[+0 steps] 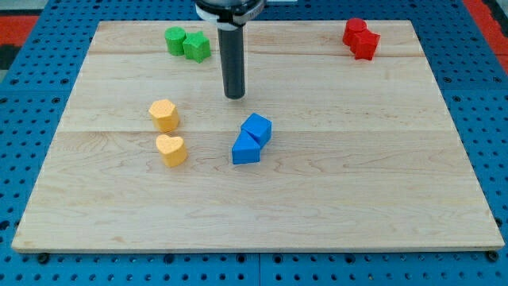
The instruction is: Slide blue cube towards the yellow hexagon
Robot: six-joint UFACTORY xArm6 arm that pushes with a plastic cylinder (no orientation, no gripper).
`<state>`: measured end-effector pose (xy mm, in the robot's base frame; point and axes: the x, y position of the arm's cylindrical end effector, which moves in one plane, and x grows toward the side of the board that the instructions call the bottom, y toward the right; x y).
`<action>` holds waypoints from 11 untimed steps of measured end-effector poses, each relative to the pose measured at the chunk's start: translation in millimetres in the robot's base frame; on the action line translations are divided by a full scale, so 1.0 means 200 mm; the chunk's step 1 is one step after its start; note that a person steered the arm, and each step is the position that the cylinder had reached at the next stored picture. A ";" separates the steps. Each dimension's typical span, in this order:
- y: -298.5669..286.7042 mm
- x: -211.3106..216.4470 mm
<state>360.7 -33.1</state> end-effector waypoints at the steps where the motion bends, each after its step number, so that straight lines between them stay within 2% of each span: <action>1: 0.02 -0.08; 2: 0.02 -0.08; 4: 0.51 0.02; 6: 0.66 0.42; 9: -0.10 0.46; 10: -0.01 0.46; 11: 0.21 0.46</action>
